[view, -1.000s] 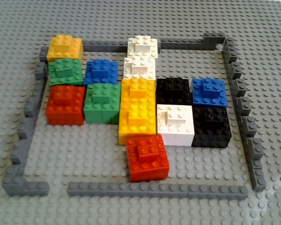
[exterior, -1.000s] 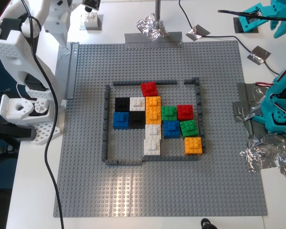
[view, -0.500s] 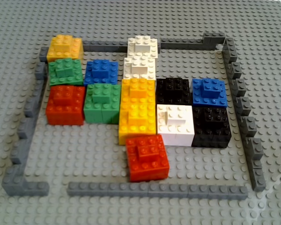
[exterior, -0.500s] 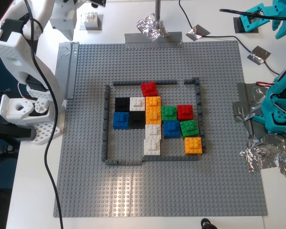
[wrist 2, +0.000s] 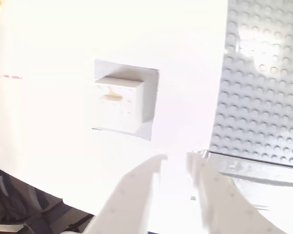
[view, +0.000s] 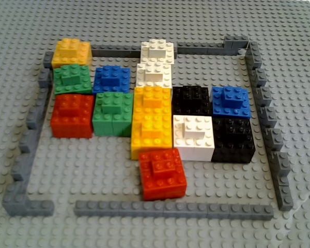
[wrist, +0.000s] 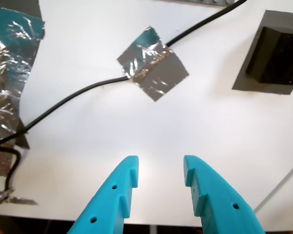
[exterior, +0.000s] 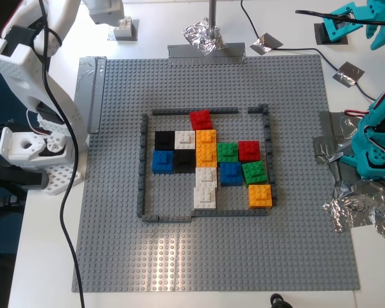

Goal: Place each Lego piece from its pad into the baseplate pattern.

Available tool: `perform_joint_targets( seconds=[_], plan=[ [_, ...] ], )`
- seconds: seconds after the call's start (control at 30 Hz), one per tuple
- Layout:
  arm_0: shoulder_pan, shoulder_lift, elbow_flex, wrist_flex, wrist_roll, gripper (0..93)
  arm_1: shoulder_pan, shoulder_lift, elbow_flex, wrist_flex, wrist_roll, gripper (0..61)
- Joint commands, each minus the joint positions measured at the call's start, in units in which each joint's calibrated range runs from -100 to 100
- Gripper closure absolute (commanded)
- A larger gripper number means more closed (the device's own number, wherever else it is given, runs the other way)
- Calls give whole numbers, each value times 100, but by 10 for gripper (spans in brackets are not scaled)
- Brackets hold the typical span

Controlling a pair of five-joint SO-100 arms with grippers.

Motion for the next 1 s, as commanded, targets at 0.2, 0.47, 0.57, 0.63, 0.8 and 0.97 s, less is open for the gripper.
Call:
perform_joint_targets(
  seconds=[0.2,0.47,0.57,0.63,0.8,0.97],
  plan=[
    [-93,1349,-1697,-29,-16,816,-295,853,-1004,-375,14,311],
    [-383,2345,-2889,4,-21,804,-201,2166,-2142,-619,14,306],
    [-434,2551,-3169,20,-211,749,-215,2432,-2377,-619,14,306],
    [-492,2688,-3305,28,-280,715,-237,2569,-2557,-578,-20,304],
    [-608,3100,-3819,28,-280,724,-382,3067,-3496,-106,-123,301],
    [-652,3590,-4460,36,-280,727,-520,3187,-3677,-8,-201,301]
  ],
)
